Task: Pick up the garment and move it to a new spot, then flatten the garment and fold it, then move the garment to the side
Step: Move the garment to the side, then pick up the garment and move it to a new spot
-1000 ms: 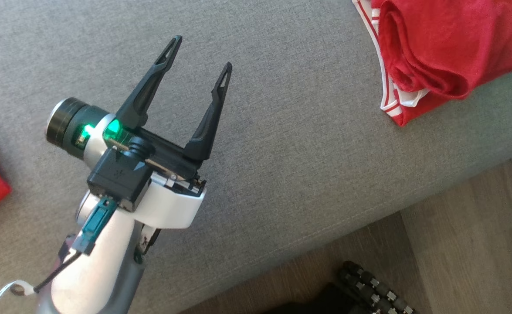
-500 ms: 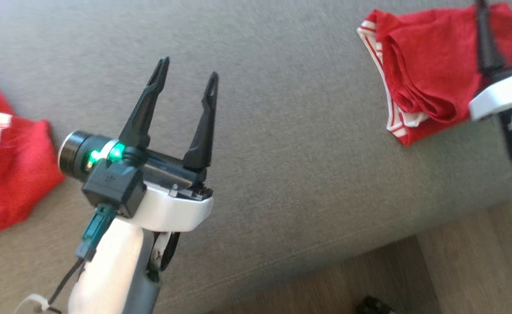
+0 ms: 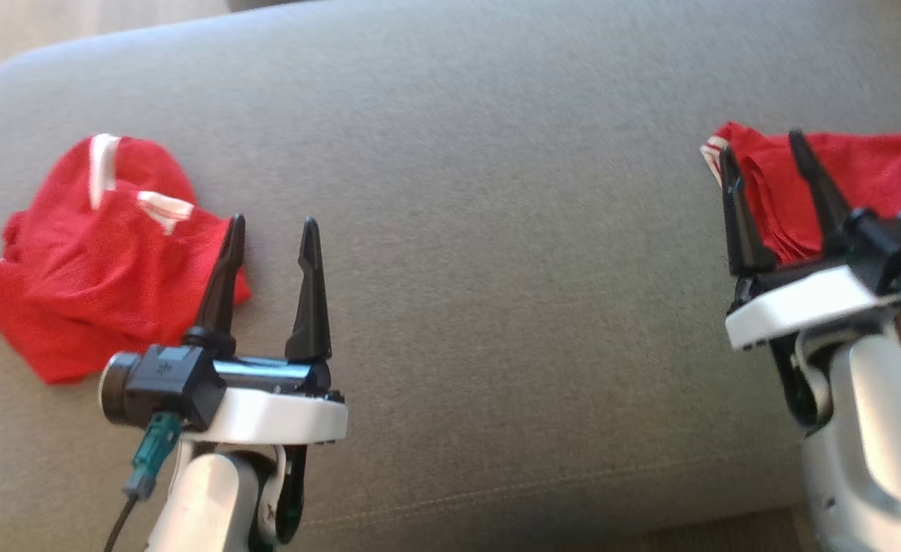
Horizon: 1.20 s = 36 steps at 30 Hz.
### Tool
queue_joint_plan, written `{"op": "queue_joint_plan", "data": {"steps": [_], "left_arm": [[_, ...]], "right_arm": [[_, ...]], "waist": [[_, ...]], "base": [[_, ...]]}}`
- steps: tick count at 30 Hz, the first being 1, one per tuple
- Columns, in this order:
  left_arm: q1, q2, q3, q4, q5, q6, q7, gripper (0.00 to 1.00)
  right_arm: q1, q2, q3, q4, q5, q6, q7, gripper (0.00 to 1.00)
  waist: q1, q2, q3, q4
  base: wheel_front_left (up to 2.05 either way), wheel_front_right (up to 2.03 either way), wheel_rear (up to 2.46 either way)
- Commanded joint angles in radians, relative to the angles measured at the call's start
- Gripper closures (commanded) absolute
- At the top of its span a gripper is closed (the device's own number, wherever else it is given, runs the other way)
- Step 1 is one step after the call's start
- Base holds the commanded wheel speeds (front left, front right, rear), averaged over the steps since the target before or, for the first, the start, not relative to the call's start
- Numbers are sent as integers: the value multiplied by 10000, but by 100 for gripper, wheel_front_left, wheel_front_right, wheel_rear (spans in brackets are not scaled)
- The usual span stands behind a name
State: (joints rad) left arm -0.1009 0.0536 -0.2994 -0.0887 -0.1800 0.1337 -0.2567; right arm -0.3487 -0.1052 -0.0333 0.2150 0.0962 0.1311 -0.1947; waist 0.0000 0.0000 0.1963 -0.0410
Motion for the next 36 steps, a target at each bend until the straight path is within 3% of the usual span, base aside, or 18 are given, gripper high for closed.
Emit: {"op": "queue_joint_plan", "data": {"steps": [1,6,14,36], "left_arm": [[-130,-29,349,-232,-58,78,-51,0],[93,-31,172,36,92,-46,-51,0],[518,-32,325,453,-6,133,-51,0],[650,-33,154,387,-152,334,-51,0]], "right_arm": [[91,131,134,-390,-63,-4,-113,0],[1040,298,134,-418,-411,-4,-250,0],[1971,487,61,-771,-601,-4,-465,0],[2287,548,3,-874,-219,-4,-624,0]], "waist": [[0,0,-437,455],[0,0,-733,801],[0,0,-949,955],[0,0,-1162,933]], "base": [[0,0,0],[0,0,0],[0,0,0],[0,0,0]]}}
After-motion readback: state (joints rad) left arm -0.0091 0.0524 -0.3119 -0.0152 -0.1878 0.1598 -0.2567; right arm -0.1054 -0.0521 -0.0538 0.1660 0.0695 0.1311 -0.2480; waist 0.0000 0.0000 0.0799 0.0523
